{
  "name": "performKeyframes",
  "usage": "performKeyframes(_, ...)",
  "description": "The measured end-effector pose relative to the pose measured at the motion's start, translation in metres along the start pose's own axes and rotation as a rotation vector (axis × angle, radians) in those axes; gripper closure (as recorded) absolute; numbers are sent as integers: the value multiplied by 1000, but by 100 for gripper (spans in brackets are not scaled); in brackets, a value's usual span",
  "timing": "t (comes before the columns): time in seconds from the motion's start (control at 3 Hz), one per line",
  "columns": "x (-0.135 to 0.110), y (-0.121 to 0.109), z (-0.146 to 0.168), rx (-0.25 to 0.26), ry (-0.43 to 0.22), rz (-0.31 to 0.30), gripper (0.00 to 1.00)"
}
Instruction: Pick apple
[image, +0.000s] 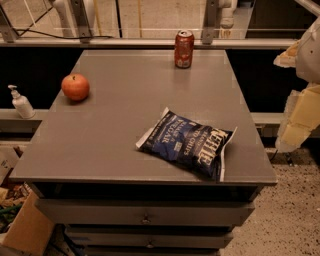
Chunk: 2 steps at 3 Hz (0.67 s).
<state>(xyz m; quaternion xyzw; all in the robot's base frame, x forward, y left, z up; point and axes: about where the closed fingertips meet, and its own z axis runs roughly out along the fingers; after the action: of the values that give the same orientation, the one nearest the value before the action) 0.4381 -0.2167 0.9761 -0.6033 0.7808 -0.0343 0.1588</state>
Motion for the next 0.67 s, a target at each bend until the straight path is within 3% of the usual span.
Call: performKeyframes(0.67,-3,0,2,-3,-25,-1,0)
